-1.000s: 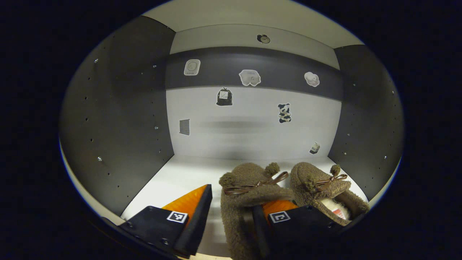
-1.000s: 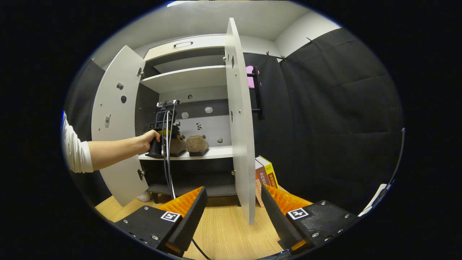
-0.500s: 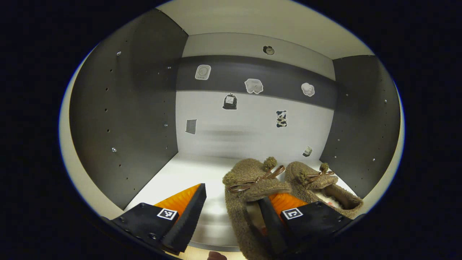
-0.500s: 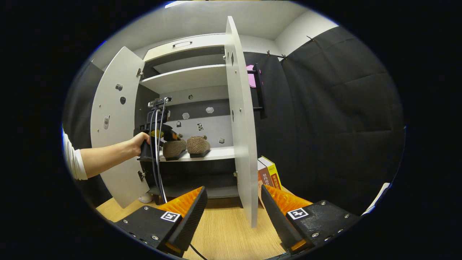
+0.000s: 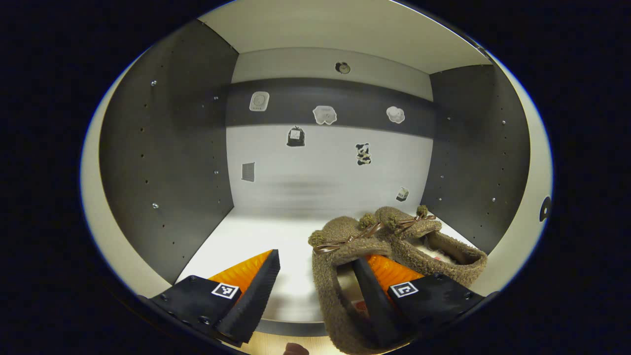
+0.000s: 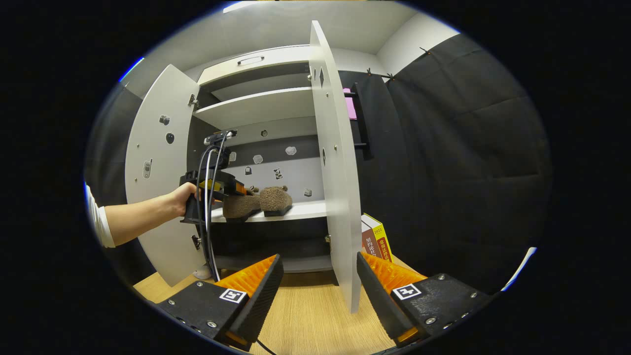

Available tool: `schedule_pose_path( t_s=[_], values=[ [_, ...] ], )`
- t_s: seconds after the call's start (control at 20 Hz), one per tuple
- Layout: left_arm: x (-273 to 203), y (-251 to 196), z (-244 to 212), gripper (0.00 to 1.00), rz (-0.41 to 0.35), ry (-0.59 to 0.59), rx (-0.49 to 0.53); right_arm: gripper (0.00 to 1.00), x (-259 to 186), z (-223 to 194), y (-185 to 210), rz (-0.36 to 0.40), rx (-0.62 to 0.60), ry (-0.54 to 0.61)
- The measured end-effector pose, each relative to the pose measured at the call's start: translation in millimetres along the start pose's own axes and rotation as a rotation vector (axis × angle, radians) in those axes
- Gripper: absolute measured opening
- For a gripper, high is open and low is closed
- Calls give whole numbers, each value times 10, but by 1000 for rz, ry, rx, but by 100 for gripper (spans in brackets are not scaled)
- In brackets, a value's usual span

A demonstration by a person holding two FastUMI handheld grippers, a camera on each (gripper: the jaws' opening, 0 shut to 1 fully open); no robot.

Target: Grab one shoe with the right hand and put it into the shoe cabinet, grab the other shoe with the left hand and put it into the shoe cabinet; then close the right door with the right hand and the left door with the left hand.

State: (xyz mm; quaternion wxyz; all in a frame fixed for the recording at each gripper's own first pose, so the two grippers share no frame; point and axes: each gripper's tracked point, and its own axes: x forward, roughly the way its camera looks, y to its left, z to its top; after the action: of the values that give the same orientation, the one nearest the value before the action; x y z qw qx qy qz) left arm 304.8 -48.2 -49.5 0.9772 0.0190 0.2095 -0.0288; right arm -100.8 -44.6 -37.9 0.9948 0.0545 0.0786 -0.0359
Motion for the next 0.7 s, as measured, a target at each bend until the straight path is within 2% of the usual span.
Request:
schedule_pose_path(
  t_s=[0.15,0.4,0.7],
  values=[
    [-63,-23,-59,97,-1,25,-8,92,14,0,2,3,-8,3],
    [-449,2,9,97,-44,-47,-48,92,-19,42,12,1,6,-10],
    [-1100,170,141,95,-68,-226,-63,92,-81,188,76,-31,-42,-34]
  ],
)
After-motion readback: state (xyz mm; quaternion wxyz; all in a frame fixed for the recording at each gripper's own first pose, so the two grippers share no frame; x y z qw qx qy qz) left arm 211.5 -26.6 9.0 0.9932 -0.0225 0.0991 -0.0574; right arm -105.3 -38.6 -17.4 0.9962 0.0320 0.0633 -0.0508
